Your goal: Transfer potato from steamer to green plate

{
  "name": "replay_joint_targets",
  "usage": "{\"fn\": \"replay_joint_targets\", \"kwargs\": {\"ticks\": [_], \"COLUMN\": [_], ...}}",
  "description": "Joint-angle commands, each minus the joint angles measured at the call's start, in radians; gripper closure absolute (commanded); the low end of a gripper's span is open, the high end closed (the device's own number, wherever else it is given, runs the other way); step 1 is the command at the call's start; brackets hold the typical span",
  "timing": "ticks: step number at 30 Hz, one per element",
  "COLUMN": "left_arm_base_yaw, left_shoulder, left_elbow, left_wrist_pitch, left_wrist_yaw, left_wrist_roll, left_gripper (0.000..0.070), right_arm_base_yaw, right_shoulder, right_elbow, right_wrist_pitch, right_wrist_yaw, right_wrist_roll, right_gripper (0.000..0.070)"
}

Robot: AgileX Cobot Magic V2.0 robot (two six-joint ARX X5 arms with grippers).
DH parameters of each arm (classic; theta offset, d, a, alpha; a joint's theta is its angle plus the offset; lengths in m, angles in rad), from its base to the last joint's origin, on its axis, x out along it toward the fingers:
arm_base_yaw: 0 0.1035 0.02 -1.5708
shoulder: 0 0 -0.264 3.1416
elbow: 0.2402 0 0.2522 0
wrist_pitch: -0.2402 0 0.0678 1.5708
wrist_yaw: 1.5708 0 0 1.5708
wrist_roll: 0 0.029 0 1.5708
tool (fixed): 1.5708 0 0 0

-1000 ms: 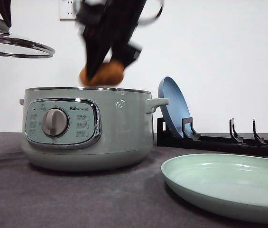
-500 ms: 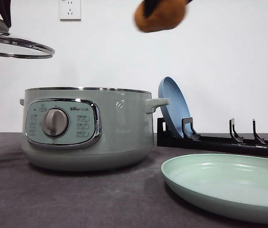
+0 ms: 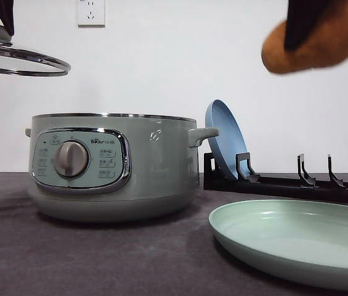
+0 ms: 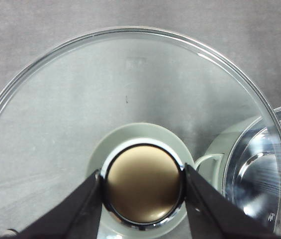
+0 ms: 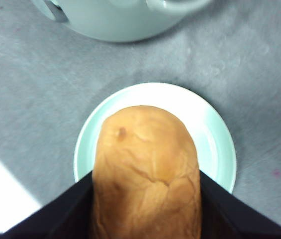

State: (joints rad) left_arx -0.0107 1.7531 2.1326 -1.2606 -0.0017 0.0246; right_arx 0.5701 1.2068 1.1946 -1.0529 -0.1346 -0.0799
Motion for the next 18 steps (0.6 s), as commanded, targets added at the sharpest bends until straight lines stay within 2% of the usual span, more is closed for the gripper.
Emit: {"fn": "replay_joint_targets", "kwargs": {"ticks": [1,5,11,18], "left_arm_base_yaw": [-0.001,-0.001,-0.003,-0.003], "left_shoulder": [-0.010,-0.010,-0.010,-0.010], "left_elbow": [0.037,0.037,0.037,0.037], "left_wrist_pitch": [0.031,0.030,0.027,0.026], "left_wrist_yaw": [0.001,0.001,0.001,0.001], "left_wrist_roll": [-0.004,-0.004,-0.006,-0.007], "left_gripper": [0.0700,0.0700,0.0700,0.0700], "right_arm_base_yaw": [0.007,0.007,0.007,0.007], "right_shoulder": [0.001,-0.006,-0.006,-0.005], "right_elbow": [-0.046,-0.192,-0.404,-0.532], "right_wrist_pitch": [0.041,0.147,0.373,0.519], "right_wrist_yaw": [0.001,-0.005,-0.005,-0.003], "right_wrist_roll": [0.048,0.089,0.161,0.198], "right_gripper": [0.0507,0.0507,0.0507,0.0507]}}
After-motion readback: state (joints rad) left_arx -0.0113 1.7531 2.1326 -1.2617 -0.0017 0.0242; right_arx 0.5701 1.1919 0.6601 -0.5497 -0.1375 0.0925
